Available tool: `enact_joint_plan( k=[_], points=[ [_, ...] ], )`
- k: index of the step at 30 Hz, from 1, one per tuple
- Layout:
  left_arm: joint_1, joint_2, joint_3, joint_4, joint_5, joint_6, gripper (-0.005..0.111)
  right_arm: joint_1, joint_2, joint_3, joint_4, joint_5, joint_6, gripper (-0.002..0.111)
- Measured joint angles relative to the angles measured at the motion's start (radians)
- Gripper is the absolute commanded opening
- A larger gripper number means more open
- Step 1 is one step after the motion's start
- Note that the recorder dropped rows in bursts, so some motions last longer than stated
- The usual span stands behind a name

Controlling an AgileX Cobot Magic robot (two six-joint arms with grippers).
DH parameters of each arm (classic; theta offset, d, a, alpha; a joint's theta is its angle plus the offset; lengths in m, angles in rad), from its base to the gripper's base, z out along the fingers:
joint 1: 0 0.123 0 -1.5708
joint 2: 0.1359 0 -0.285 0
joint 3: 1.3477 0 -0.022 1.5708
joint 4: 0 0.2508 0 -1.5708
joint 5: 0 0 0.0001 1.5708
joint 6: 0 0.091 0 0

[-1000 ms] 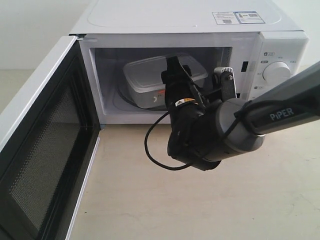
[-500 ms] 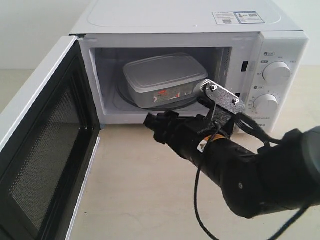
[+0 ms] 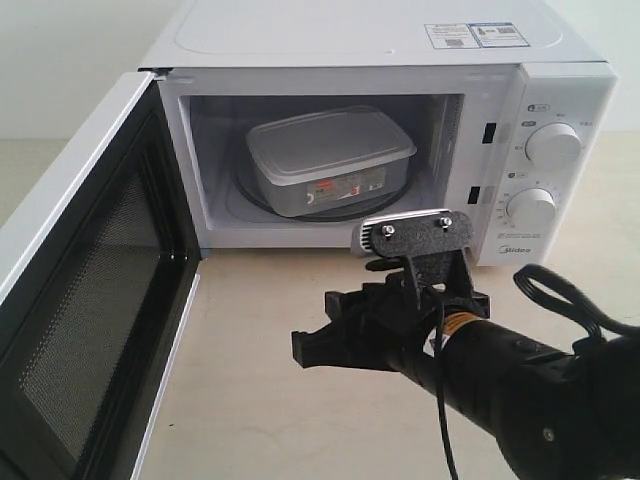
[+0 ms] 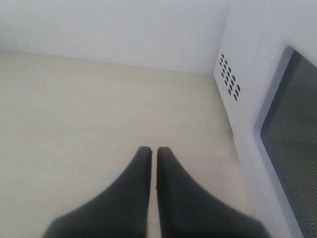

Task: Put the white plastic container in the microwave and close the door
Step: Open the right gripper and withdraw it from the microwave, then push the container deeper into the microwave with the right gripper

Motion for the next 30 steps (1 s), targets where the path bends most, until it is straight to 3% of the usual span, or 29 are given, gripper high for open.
enact_joint_plan(
  k=[1,13,30],
  points=[
    [0.0,0.0,0.0,0.0,0.0,0.0,0.004,0.002,0.0,0.0,-0.009,-0.025,-0.01,0.001],
    [0.0,0.0,0.0,0.0,0.0,0.0,0.004,0.003,0.095,0.001,-0.123,-0.343,-0.105,0.0],
    [0.0,0.0,0.0,0.0,0.0,0.0,0.004,0.003,0.29,-0.195,-0.023,-0.383,-0.142,0.0]
  ],
)
